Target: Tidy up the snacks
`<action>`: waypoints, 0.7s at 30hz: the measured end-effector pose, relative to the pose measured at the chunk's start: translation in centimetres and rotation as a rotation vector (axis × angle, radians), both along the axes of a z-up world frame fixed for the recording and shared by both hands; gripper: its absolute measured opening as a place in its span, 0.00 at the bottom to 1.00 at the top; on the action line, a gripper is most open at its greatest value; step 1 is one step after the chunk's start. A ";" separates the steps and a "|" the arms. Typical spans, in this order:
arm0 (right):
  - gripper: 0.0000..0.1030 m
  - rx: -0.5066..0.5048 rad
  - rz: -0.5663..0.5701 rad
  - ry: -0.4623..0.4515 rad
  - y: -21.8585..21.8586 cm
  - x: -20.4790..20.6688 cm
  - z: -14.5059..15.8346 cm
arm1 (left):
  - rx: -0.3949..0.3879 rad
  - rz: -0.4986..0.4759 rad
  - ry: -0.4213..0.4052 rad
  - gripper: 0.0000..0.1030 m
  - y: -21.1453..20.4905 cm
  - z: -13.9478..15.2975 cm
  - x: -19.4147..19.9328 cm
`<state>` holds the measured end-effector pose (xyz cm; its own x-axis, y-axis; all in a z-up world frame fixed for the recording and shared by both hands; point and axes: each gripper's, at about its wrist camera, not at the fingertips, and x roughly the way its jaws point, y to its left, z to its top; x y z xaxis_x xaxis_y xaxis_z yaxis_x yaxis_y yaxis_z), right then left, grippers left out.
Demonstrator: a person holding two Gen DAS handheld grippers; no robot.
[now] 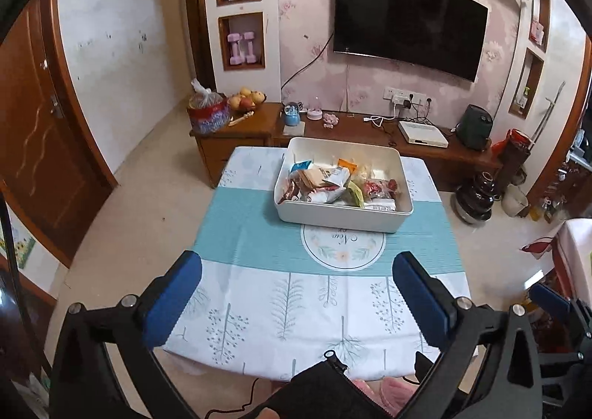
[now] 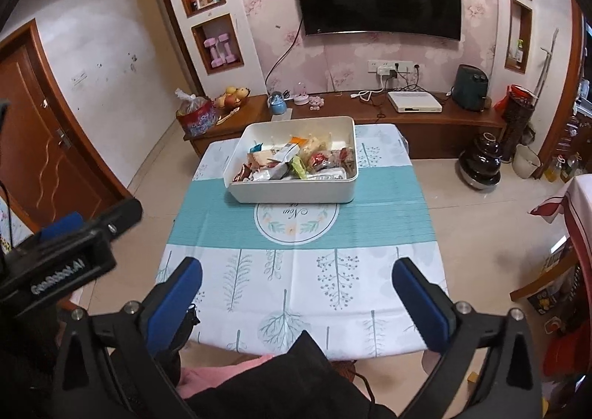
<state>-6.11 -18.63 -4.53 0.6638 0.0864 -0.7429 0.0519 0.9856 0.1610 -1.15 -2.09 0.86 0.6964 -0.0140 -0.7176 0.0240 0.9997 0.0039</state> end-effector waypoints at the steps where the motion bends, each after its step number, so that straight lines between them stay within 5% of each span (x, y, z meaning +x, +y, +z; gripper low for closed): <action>1: 1.00 0.001 0.004 -0.001 0.0 0.1 0.0 | 0.006 -0.001 -0.001 1.00 -0.1 0.0 0.0; 21: 1.00 0.042 0.010 0.067 -0.2 2.8 -1.1 | 0.037 -0.007 0.049 1.00 -0.8 -0.5 2.0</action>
<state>-3.30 -18.80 -5.66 0.6120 0.1251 -0.7809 0.0538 0.9785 0.1989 0.84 -2.91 0.38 0.6606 0.0092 -0.7507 0.0316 0.9987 0.0400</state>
